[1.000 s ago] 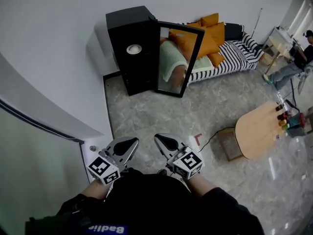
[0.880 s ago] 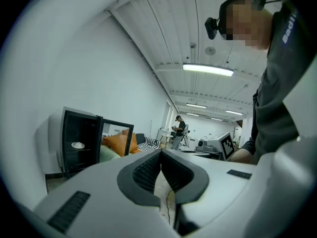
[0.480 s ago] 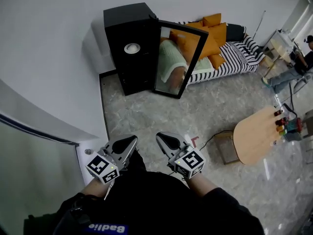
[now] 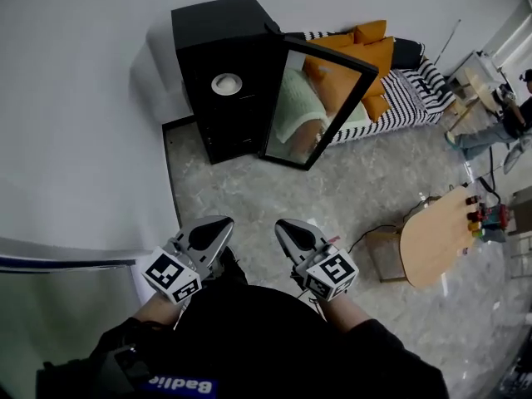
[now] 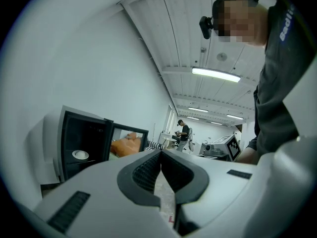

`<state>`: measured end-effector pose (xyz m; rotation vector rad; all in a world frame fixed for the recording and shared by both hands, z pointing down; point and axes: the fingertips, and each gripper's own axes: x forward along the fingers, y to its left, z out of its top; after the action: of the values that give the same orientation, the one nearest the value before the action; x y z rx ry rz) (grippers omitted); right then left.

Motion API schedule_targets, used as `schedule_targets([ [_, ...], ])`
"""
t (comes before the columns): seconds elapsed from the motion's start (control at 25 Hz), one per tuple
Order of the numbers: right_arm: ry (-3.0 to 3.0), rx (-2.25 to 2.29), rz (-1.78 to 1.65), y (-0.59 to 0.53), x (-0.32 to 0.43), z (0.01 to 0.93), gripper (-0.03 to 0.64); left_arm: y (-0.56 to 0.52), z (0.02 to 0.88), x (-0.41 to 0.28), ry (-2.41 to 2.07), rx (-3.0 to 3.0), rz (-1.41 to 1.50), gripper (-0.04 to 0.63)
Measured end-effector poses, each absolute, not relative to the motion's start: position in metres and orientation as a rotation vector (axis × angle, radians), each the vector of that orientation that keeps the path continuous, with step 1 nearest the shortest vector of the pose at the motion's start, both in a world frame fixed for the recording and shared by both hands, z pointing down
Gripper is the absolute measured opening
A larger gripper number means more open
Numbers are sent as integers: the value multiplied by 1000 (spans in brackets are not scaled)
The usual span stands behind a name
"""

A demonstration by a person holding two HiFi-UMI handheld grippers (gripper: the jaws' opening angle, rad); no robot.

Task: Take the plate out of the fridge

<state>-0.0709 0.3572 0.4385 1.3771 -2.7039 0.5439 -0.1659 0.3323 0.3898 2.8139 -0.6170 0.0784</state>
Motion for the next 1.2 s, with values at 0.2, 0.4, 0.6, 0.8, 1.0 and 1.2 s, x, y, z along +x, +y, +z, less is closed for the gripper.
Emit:
schedule_targets([
  [0.2,-2697,1392,565,302,-83,439,11,276,385,-186,-612,2804,61,8],
  [0.4,-2697,1424,567,256,-90,430,11,237,386,-195,-603,2781,44,8],
  [0.6,-2694,1411,573,233,-86,433,11,221,395,-189,-588,2758,46,8],
  [0.8,-2704,1381,569,213,-71,444,11,204,399,-176,-597,2762,66,8],
  [1.0,-2747,1317,580,184,-57,444,11,186,395,-155,-649,2764,88,8],
  [1.2,-2745,1201,564,155,-39,445,11,154,391,-124,-747,2731,80,8],
])
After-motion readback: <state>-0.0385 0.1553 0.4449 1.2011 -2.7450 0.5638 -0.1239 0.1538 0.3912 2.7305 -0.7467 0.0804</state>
